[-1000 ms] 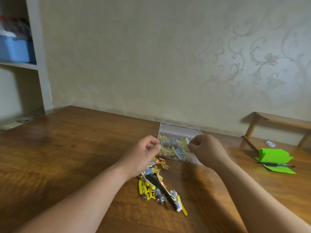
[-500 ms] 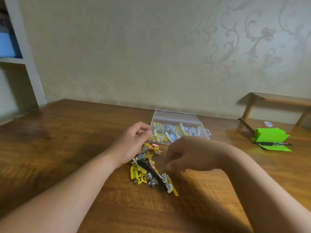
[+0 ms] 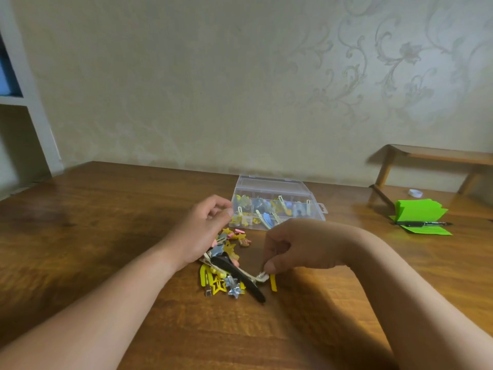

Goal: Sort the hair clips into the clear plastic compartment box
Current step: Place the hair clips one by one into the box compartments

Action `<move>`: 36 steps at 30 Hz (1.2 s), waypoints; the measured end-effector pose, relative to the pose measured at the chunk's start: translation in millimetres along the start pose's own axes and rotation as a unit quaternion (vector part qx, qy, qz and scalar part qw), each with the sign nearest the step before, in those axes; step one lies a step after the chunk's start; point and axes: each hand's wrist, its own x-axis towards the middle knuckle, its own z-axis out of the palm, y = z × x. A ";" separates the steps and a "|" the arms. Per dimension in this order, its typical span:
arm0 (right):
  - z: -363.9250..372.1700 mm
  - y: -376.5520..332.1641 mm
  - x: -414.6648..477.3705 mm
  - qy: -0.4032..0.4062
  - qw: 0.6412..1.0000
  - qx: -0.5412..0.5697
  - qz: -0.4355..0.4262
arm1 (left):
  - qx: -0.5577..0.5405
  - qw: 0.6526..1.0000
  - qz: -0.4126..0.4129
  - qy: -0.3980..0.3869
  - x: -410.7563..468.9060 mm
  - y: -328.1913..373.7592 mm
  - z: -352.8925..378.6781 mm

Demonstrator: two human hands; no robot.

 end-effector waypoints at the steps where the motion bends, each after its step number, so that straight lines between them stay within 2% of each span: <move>1: -0.8 1.6 -1.1 0.009 1.000 -0.002 -0.001 | 0.005 1.000 0.001 0.001 0.2 -0.1 -0.2; 6: 0.3 -3.0 -0.9 -0.015 0.999 -0.027 -0.036 | 0.003 1.000 -0.003 -0.008 0.1 -0.1 0.6; 12: -1.6 -0.8 -2.3 -0.013 0.998 -0.048 -0.022 | -0.002 1.000 -0.007 -0.012 1.5 -1.2 0.2; 19: -7.3 7.6 -2.5 0.040 0.997 0.056 -0.035 | 0.001 1.000 -0.004 -0.016 1.4 -1.0 -0.3; 24: -2.9 13.3 4.7 0.043 0.990 0.124 -0.052 | -0.001 1.000 0.000 -0.007 1.9 -2.7 -1.8; 26: -1.4 16.3 6.7 0.081 0.980 0.173 -0.059 | -0.008 1.000 -0.002 -0.009 1.9 -3.5 -2.0; 28: -3.3 20.6 9.8 0.180 0.960 0.209 -0.048 | -0.008 1.000 0.000 -0.008 2.7 -3.5 -1.6; 30: -8.8 25.1 15.2 0.299 0.925 0.233 -0.001 | -0.007 1.000 0.001 -0.006 4.0 -3.3 -1.1; 32: -18.0 31.2 22.8 0.369 0.900 0.223 0.066 | -0.007 1.000 0.001 -0.007 5.4 -3.1 -0.3; 34: -25.2 38.2 33.0 0.367 0.905 0.174 0.124 | -0.005 1.000 0.000 -0.006 6.0 -4.3 -0.4; 36: -28.6 43.9 42.9 0.329 0.923 0.116 0.161 | -0.003 1.000 -0.001 -0.007 6.1 -4.7 -0.7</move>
